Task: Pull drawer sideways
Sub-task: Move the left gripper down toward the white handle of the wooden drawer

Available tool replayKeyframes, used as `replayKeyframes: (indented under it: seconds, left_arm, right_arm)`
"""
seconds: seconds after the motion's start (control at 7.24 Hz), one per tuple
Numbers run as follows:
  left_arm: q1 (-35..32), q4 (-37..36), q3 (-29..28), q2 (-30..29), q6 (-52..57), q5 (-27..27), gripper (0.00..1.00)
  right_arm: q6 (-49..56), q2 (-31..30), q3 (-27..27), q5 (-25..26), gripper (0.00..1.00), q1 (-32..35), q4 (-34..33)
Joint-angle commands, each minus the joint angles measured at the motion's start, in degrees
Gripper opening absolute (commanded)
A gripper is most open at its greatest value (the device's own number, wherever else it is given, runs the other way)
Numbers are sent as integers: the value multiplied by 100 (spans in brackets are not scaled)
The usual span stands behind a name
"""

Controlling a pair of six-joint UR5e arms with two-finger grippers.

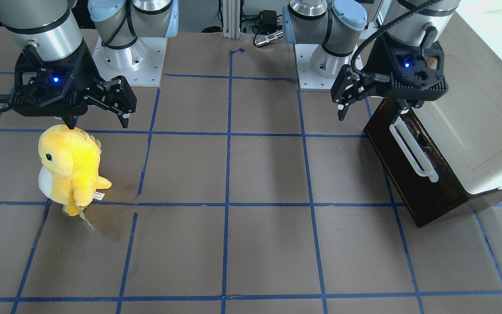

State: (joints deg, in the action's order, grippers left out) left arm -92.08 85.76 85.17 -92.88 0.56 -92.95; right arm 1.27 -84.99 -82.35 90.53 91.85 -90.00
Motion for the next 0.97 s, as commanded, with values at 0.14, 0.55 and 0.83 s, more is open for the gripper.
replayKeyframes:
  seconds: [0.14,0.55,0.83]
  left_arm:
    - [-328,-749,708,-544,-1406,-1880,100]
    - [-363,-868,1527,-1003,-2822,-3049,100]
    - [-363,-309,1669,-1143,-3297,-3604,100]
  right_arm:
    - [-4,0,0,0,100,0,0]
    - [-4,0,0,0,100,0,0]
    - [-4,0,0,0,100,0,0]
